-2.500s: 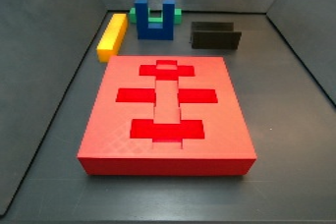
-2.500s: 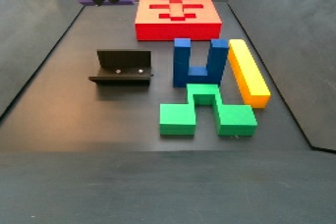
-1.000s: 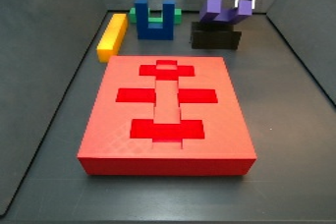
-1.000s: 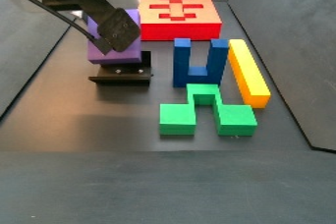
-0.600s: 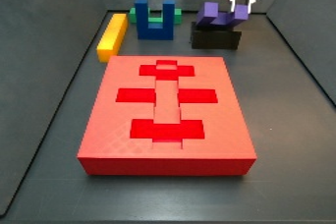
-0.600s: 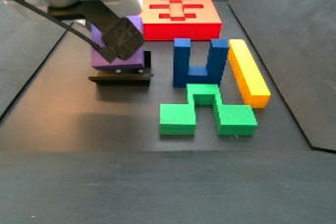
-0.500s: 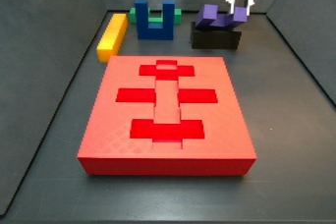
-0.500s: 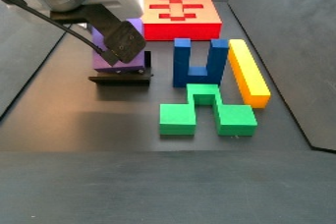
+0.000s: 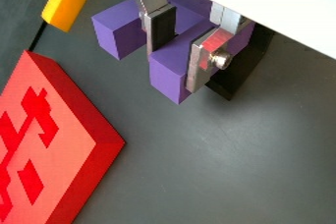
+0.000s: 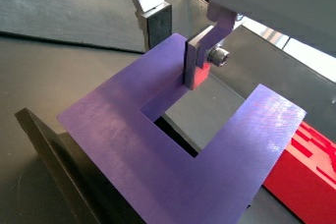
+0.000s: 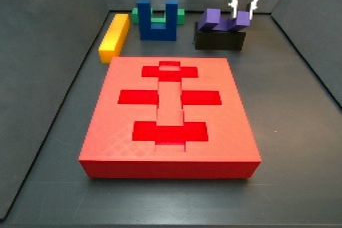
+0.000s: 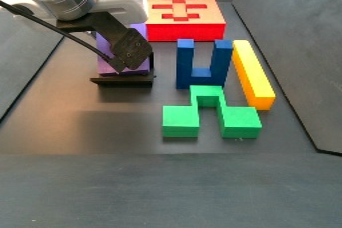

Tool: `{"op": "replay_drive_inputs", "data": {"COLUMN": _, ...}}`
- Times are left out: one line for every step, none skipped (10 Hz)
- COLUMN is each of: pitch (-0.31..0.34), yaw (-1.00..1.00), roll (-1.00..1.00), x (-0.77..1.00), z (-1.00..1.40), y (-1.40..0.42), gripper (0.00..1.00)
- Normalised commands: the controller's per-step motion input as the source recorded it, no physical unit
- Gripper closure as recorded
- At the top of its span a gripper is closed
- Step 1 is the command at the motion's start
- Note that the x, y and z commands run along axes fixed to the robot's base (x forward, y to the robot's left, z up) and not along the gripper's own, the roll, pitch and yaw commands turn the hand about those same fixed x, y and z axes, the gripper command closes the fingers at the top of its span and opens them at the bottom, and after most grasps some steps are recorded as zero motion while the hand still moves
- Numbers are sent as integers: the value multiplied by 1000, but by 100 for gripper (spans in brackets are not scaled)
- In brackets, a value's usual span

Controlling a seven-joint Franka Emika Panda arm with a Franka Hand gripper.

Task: Pick up the purple object. Move up. Place the purple object on the fixture. Regrasp the purple object. Move to above the board. Insert the purple object.
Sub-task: Place the purple object on the fixture.

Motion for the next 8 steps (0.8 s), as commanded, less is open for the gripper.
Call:
{"op": "replay_drive_inputs", "data": {"pitch": 0, "yaw": 0, "roll": 9, "x": 0, "z": 0, "y": 0, "gripper": 100}}
{"op": "replay_drive_inputs", "data": {"pitch": 0, "yaw": 0, "roll": 0, "x": 11, "z": -23, "y": 0, "gripper": 100}}
{"op": "replay_drive_inputs", "data": {"pitch": 0, "yaw": 0, "roll": -37, "x": 106, "z": -71, "y": 0, "gripper": 100}}
{"op": "replay_drive_inputs", "data": {"pitch": 0, "yaw": 0, "roll": -109, "x": 226, "z": -54, "y": 0, "gripper": 100}}
{"op": "replay_drive_inputs", "data": {"pitch": 0, "yaw": 0, "roll": -160, "x": 246, "z": 0, "y": 0, "gripper": 100}}
{"op": "replay_drive_inputs", "data": {"pitch": 0, "yaw": 0, "roll": 0, "x": 14, "z": -14, "y": 0, "gripper": 100}}
{"op": "replay_drive_inputs", "data": {"pitch": 0, "yaw": 0, "roll": 0, "x": 0, "z": 0, "y": 0, "gripper": 100}}
{"op": "replay_drive_inputs", "data": {"pitch": 0, "yaw": 0, "roll": 0, "x": 0, "z": 0, "y": 0, "gripper": 0}}
